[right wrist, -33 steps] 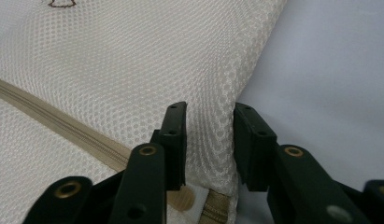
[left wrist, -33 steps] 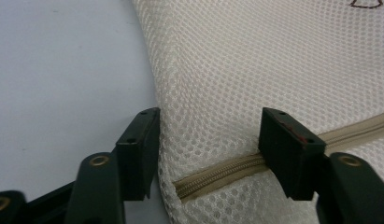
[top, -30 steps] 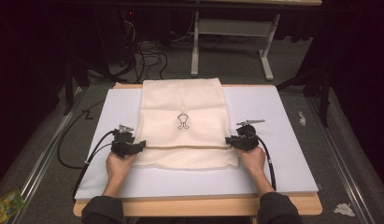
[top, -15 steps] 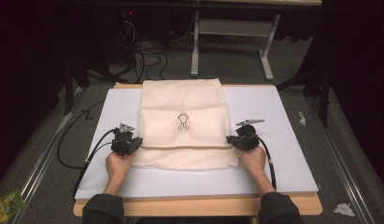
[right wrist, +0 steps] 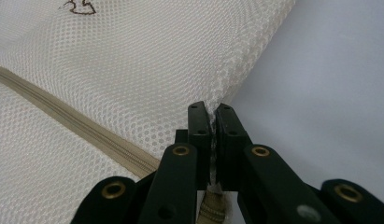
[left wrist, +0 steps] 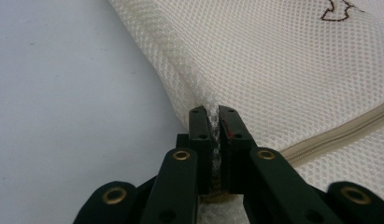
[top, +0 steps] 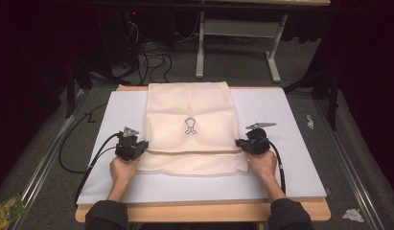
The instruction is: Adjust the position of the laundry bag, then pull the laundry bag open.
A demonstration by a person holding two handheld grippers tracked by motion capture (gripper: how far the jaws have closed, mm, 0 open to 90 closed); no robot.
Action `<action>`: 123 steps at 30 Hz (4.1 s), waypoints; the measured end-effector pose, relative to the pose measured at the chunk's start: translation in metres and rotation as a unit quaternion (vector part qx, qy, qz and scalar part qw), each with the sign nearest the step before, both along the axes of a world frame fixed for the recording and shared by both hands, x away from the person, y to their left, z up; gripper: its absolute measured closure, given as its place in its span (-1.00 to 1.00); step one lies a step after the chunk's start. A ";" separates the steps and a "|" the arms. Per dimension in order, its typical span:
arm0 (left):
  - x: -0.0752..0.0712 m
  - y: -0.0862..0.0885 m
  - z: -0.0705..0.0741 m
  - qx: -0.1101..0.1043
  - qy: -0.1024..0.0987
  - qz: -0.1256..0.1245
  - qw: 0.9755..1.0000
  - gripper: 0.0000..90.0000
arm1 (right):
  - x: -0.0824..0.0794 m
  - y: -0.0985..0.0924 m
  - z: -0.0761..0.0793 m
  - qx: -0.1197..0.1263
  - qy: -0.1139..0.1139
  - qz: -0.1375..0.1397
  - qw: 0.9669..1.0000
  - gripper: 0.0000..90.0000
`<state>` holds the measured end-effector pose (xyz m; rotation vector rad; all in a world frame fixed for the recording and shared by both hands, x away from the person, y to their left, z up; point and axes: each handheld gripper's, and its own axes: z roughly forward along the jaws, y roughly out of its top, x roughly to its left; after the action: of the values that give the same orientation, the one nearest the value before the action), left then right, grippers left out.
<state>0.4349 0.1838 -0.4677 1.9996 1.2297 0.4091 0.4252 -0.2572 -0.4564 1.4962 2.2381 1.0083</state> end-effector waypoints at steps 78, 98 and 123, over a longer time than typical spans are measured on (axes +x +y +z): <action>-0.021 -0.031 0.002 0.021 -0.033 -0.038 0.999 0.85 | -0.036 -0.038 -0.001 0.025 -0.006 -0.014 1.000 0.94; -0.025 -0.035 -0.015 0.050 -0.050 -0.033 0.997 0.65 | -0.030 -0.042 -0.004 0.041 0.032 -0.015 0.999 0.75; -0.025 -0.033 -0.018 0.042 -0.055 -0.016 0.997 0.48 | -0.020 -0.042 -0.009 0.103 0.117 -0.022 0.988 0.33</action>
<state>0.4101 0.1504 -0.4860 2.0370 1.1272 0.5544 0.4048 -0.2990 -0.4656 1.8280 2.3014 1.1341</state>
